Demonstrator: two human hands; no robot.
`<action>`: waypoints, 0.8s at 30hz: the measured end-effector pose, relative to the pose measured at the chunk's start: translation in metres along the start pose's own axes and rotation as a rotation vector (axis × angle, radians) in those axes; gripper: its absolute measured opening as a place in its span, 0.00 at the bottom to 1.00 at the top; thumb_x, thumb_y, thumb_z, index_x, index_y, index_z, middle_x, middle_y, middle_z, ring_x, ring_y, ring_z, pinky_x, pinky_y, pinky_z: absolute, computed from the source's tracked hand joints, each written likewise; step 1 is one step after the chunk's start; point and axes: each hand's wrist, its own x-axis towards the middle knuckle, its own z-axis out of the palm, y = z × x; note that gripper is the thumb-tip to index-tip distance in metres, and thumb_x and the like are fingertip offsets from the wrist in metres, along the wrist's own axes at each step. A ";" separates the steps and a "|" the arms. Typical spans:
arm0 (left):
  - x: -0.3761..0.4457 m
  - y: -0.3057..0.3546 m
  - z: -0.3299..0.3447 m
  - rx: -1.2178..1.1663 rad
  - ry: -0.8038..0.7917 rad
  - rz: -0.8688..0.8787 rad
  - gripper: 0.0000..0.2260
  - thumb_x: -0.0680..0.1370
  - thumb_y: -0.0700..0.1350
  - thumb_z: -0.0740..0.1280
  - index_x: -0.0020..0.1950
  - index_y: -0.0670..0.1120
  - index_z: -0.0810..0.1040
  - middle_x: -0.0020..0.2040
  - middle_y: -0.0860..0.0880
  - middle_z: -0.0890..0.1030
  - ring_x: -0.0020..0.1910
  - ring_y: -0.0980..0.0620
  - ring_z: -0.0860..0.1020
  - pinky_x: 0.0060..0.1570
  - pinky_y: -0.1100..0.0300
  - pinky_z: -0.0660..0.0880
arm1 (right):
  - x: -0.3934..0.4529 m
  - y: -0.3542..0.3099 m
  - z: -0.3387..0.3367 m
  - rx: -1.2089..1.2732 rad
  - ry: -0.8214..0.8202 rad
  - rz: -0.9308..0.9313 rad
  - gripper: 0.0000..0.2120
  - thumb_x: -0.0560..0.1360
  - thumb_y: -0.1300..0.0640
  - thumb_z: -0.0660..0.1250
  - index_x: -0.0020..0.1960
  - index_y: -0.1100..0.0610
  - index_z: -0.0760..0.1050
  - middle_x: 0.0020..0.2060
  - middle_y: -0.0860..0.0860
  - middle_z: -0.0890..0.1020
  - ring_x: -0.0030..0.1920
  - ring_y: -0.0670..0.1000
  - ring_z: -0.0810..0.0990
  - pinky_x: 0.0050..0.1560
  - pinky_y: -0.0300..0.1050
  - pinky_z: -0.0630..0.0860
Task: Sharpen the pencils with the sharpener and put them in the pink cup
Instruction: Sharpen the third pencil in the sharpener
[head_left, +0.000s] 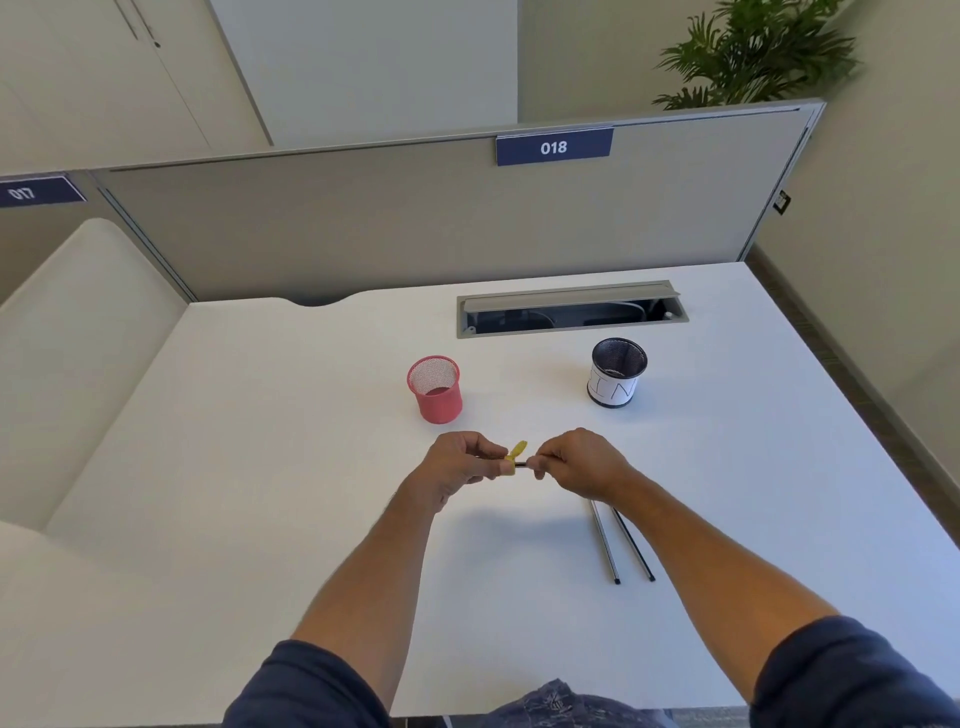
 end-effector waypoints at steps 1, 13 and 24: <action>0.000 0.000 0.001 0.003 0.002 -0.001 0.09 0.67 0.36 0.81 0.42 0.46 0.85 0.41 0.47 0.86 0.42 0.51 0.82 0.51 0.56 0.73 | 0.000 -0.001 0.000 0.067 -0.046 0.027 0.16 0.81 0.44 0.64 0.39 0.48 0.82 0.28 0.45 0.76 0.31 0.44 0.73 0.37 0.44 0.70; -0.002 -0.004 0.002 -0.192 0.011 -0.037 0.09 0.76 0.48 0.76 0.43 0.43 0.81 0.45 0.36 0.86 0.36 0.47 0.76 0.38 0.59 0.74 | 0.000 0.003 -0.007 0.110 -0.007 -0.175 0.07 0.76 0.49 0.71 0.52 0.48 0.77 0.41 0.43 0.81 0.39 0.45 0.76 0.41 0.43 0.74; -0.002 0.000 0.003 -0.230 -0.074 -0.039 0.05 0.75 0.41 0.76 0.41 0.43 0.83 0.46 0.35 0.85 0.41 0.44 0.79 0.41 0.58 0.74 | -0.002 0.007 0.007 -0.195 0.270 -0.312 0.09 0.81 0.51 0.66 0.50 0.53 0.84 0.40 0.48 0.84 0.42 0.54 0.81 0.38 0.47 0.75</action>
